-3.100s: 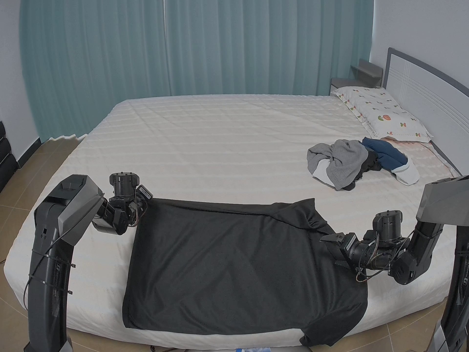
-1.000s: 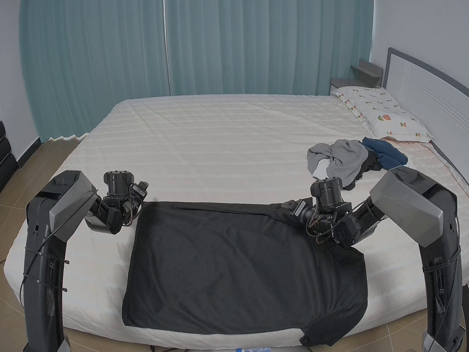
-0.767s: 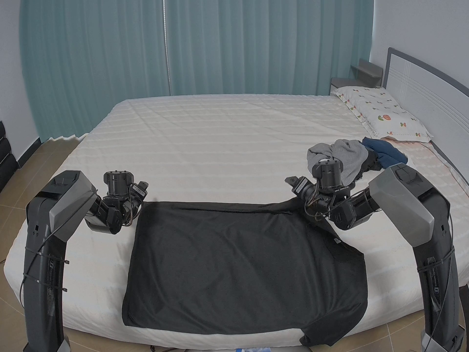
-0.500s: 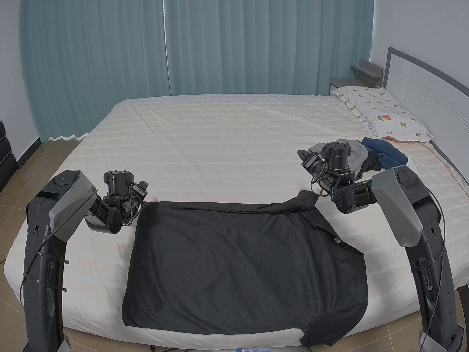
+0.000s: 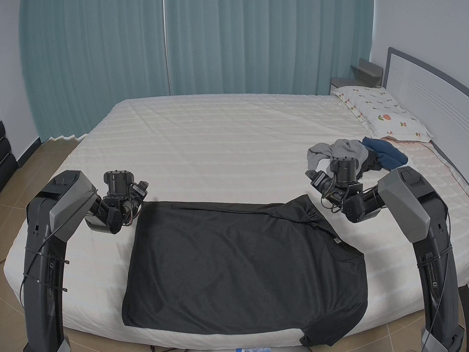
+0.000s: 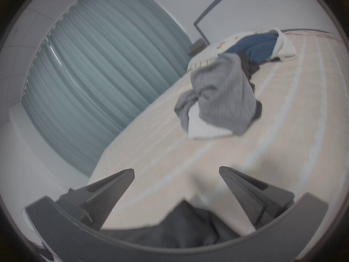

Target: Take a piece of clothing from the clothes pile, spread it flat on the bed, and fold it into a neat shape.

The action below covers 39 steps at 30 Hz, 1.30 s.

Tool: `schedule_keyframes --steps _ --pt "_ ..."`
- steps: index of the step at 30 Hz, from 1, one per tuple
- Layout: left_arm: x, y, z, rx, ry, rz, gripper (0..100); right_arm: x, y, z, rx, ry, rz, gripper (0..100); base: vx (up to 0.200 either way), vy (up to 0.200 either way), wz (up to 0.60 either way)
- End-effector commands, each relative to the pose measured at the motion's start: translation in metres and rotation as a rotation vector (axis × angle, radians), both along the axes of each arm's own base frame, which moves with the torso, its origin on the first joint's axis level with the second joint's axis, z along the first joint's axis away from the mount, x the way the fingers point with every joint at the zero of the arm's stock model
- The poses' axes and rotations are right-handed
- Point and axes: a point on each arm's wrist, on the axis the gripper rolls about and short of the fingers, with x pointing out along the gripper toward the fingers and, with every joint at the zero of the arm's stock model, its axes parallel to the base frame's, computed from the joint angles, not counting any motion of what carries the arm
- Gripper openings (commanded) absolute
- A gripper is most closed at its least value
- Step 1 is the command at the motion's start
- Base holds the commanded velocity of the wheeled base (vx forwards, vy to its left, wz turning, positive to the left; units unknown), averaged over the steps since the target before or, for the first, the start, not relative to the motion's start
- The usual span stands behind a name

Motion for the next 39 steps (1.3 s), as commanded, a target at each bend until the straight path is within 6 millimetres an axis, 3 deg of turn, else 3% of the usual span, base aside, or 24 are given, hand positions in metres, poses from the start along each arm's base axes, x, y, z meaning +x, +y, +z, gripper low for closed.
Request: schedule_keyframes --steps 1,8,12,16,28,34,36,39 --pt "0.0 -0.001 -0.001 0.001 0.001 -0.001 100 -0.06 0.028 0.045 0.011 0.072 0.187 100 0.0 0.0 0.0" --pt "0.0 -0.001 0.0 0.001 0.001 -0.001 100 -0.078 0.059 0.036 -0.003 0.144 0.274 100 0.0 0.0 0.0" --pt "0.0 -0.001 -0.001 0.002 0.003 -0.002 100 -0.082 0.077 0.014 -0.022 0.207 0.312 100 0.0 0.0 0.0" --pt "0.0 -0.001 0.0 0.002 0.0 -0.002 100 -0.081 0.081 -0.005 -0.036 0.265 0.316 100 0.0 0.0 0.0" --pt "0.0 -0.002 0.0 0.004 0.0 -0.006 100 -0.076 0.079 -0.026 -0.06 0.374 0.291 100 0.0 0.0 0.0" --pt "0.0 -0.002 0.0 0.004 0.0 -0.006 100 -0.056 0.085 -0.038 -0.059 0.344 0.269 100 0.0 0.0 0.0" --pt "0.0 -0.002 -0.001 0.004 0.002 -0.006 100 -0.041 0.083 -0.042 -0.063 0.303 0.228 100 0.0 0.0 0.0" --pt "0.0 -0.002 0.0 0.004 0.0 -0.006 100 -0.016 0.083 -0.034 -0.052 0.2 0.173 100 0.0 0.0 0.0"
